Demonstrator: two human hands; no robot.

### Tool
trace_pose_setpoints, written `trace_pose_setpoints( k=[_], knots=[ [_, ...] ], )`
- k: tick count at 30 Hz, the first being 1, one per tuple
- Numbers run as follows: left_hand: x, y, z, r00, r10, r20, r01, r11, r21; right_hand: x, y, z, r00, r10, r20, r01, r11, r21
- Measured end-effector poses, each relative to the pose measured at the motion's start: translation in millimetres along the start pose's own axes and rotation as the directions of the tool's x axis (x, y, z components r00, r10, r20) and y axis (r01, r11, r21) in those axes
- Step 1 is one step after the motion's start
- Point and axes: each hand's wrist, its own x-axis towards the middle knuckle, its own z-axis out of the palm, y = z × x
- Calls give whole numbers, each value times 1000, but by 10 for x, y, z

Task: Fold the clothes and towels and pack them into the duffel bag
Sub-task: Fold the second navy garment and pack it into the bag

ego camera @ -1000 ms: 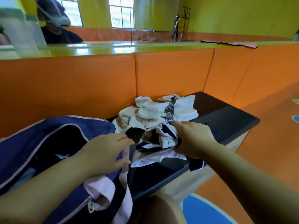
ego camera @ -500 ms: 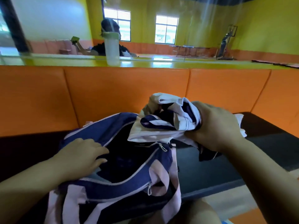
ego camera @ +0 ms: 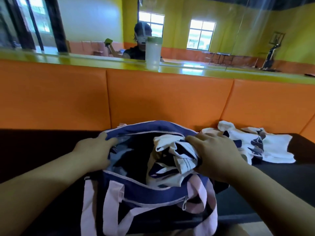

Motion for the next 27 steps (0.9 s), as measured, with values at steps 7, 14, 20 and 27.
trace_pose_setpoints(
  k=[7, 14, 20, 27],
  knots=[
    [-34, -64, -188, 992, 68, -104, -101, 930, -352, 303, -258, 65, 994, -111, 4, 111, 994, -4],
    [-29, -135, -431, 983, 164, -81, -183, 868, -461, 751, -799, 282, 938, -345, 37, 341, 937, 74],
    [-8, -228, -441, 981, 182, -66, -191, 850, -491, 931, -1132, 583, 898, -427, 108, 386, 880, 276],
    [-17, -343, -386, 992, 119, -30, -117, 843, -525, 970, -1083, 453, 834, -420, 356, 375, 907, 191]
  ],
)
